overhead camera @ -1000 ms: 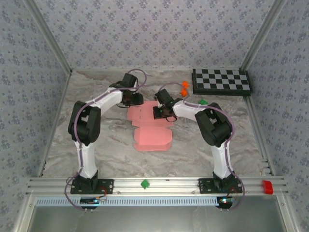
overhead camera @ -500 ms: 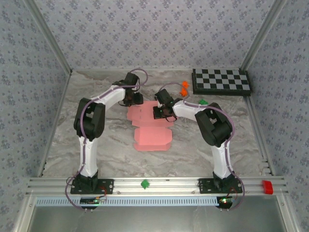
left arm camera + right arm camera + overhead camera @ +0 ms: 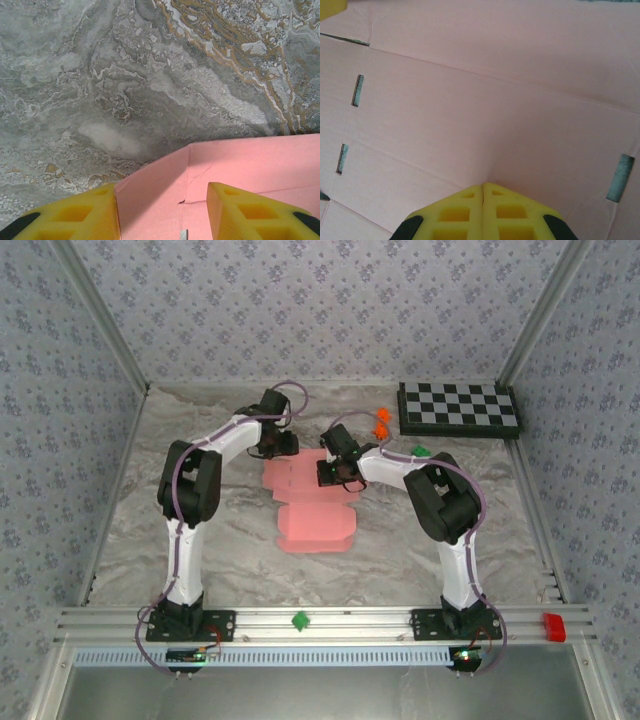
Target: Fold the paper box
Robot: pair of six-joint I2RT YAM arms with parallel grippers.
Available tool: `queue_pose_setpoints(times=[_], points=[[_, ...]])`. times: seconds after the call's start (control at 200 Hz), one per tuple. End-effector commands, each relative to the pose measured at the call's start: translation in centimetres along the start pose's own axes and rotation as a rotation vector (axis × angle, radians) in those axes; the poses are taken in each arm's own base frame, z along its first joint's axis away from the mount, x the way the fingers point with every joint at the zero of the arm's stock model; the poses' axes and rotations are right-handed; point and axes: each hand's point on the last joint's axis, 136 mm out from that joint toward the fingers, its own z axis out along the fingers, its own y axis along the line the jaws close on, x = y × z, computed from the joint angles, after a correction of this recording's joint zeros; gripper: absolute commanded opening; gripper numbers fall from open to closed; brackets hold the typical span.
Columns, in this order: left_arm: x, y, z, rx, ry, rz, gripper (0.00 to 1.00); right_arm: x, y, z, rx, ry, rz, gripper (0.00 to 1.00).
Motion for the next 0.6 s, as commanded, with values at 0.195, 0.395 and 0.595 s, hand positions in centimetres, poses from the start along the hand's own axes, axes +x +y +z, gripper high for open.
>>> queue_pose_setpoints(times=[0.195, 0.395, 0.595], points=[[-2.1, -1.6, -2.5, 0.074, -0.055, 0.038, 0.44, 3.6, -0.6, 1.3, 0.019, 0.119, 0.012, 0.05], [-2.5, -2.5, -3.1, 0.118, -0.070, 0.055, 0.42, 3.8, -0.6, 1.5, 0.017, 0.124, 0.012, 0.05], [-2.3, -3.4, -2.7, 0.167, -0.056, 0.064, 0.37, 3.9, -0.6, 1.7, 0.015, 0.131, 0.013, 0.05]])
